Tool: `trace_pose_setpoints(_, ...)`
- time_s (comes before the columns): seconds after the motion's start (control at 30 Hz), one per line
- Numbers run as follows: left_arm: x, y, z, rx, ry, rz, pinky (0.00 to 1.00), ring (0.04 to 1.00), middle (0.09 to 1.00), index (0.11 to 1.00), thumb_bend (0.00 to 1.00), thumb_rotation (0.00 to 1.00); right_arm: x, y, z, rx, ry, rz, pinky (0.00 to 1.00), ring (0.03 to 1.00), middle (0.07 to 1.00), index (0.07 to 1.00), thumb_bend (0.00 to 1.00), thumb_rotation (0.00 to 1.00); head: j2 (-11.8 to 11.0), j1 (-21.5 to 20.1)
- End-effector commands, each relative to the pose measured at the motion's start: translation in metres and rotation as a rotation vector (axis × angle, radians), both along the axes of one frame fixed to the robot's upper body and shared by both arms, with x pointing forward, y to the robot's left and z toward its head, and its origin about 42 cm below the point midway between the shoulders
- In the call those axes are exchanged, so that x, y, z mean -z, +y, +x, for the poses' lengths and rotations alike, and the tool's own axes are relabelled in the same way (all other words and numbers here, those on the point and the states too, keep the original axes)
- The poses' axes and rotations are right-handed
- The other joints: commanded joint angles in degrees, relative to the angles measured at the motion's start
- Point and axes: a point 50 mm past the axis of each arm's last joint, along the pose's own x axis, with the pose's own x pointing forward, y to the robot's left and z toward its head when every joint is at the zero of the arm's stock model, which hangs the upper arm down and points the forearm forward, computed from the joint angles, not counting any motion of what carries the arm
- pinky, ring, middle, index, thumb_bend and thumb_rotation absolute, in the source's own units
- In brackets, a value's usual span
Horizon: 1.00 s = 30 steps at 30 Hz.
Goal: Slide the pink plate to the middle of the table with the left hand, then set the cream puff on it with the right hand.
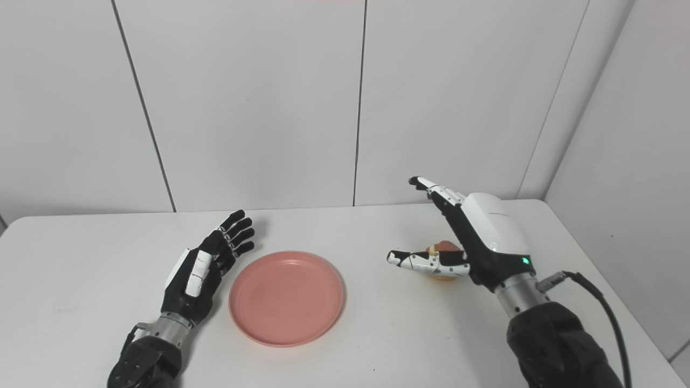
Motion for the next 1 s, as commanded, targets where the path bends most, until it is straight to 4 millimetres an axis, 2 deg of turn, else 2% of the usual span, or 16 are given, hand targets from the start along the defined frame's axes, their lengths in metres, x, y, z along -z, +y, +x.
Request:
trace_pose_setpoints(0.0, 0.013, 0.001, -0.008, -0.005, 0.029, 0.001, 0.88, 0.902, 0.904, 0.867, 0.93, 0.86, -0.018, -0.008, 0.011, 0.007, -0.045, -0.065, 0.69, 0.811, 0.85, 0.86, 1.0, 0.63, 0.1, 0.1)
trace_pose_setpoints(0.3, 0.011, -0.001, -0.011, -0.004, 0.034, -0.003, 0.88, 0.905, 0.902, 0.865, 0.93, 0.86, -0.018, -0.032, 0.055, 0.094, 0.094, -0.168, 0.74, 0.835, 0.863, 0.841, 1.0, 0.5, 0.1, 0.4)
trace_pose_setpoints(0.5, 0.011, -0.001, -0.012, -0.001, 0.036, -0.006, 0.9, 0.909, 0.908, 0.869, 0.93, 0.85, -0.012, -0.045, 0.08, 0.143, 0.199, -0.202, 0.77, 0.858, 0.874, 0.845, 1.0, 0.49, 0.3, 0.7)
trace_pose_setpoints(0.77, 0.011, -0.002, -0.014, -0.005, 0.037, -0.009, 0.89, 0.902, 0.9, 0.862, 0.92, 0.85, 0.006, -0.051, 0.1, 0.158, 0.25, -0.218, 0.74, 0.854, 0.865, 0.836, 1.0, 0.5, 0.5, 1.1)
trace_pose_setpoints(0.97, 0.011, -0.003, -0.015, -0.006, 0.036, -0.008, 0.89, 0.901, 0.899, 0.863, 0.93, 0.85, 0.02, -0.053, 0.109, 0.186, 0.311, -0.214, 0.76, 0.866, 0.873, 0.847, 1.0, 0.5, 0.6, 1.5)
